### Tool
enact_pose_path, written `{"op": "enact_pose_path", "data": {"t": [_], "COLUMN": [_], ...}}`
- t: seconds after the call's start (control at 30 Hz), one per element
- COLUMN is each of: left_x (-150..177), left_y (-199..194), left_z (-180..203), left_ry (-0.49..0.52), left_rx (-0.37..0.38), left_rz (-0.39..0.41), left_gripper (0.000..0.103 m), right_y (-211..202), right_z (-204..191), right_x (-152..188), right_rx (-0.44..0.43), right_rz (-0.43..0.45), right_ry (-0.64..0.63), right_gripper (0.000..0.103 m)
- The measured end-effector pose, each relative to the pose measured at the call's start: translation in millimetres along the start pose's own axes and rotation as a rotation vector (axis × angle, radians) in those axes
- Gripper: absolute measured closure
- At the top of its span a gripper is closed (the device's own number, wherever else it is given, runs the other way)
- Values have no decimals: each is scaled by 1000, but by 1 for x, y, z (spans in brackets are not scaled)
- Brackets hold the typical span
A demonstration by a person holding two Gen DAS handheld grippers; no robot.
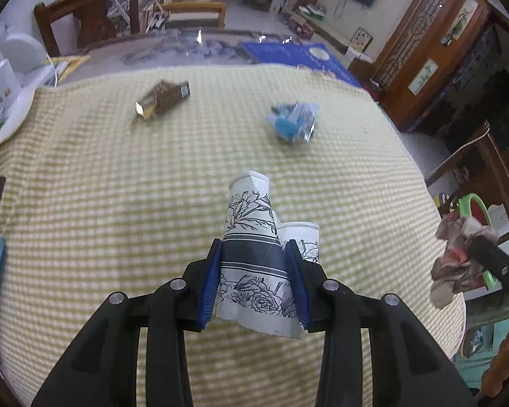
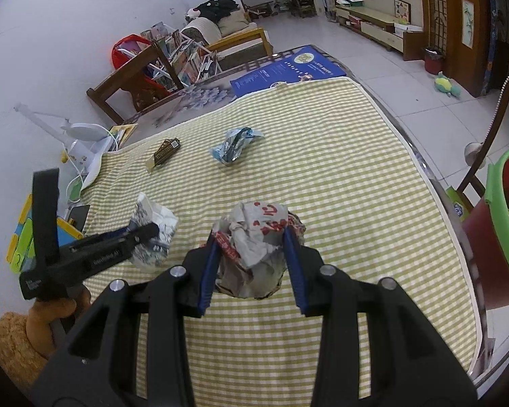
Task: Collect trash
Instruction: 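Carry the paper cups and crumpled paper over the red bin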
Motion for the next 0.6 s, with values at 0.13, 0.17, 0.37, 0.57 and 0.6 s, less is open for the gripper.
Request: {"op": "enact_pose_path", "data": {"t": [0.13, 0.17, 0.37, 0.57, 0.6], "left_x": [8, 9, 17, 28, 31], "left_y": [5, 6, 17, 21, 21], "left_z": [5, 7, 13, 13, 13], "left_ry": [12, 17, 37, 22, 21], "left_rx": [4, 3, -2, 3, 6], "left_rz": [-23, -27, -64, -82, -88], "left_gripper": [68, 67, 62, 38, 38], "right_y": [-2, -2, 3, 10, 11], "right_z": [7, 9, 12, 8, 8], "right_x": [1, 1, 5, 5, 5], "right_rx": [8, 11, 14, 11, 11], "right_rz": [2, 0, -14, -28, -31], "right_ry": [15, 20, 30, 23, 21], "right_gripper": [67, 67, 67, 67, 67]}}
Point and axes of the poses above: each gripper's, at about its wrist camera, not at the fingertips, and y roughly the way its jaws point, z to its right, x to its underside, the point moved 7 cm from there along y, roughly the way its jaws point, and after that the axes turned 12 degrees about y, right-handed, at the moved point
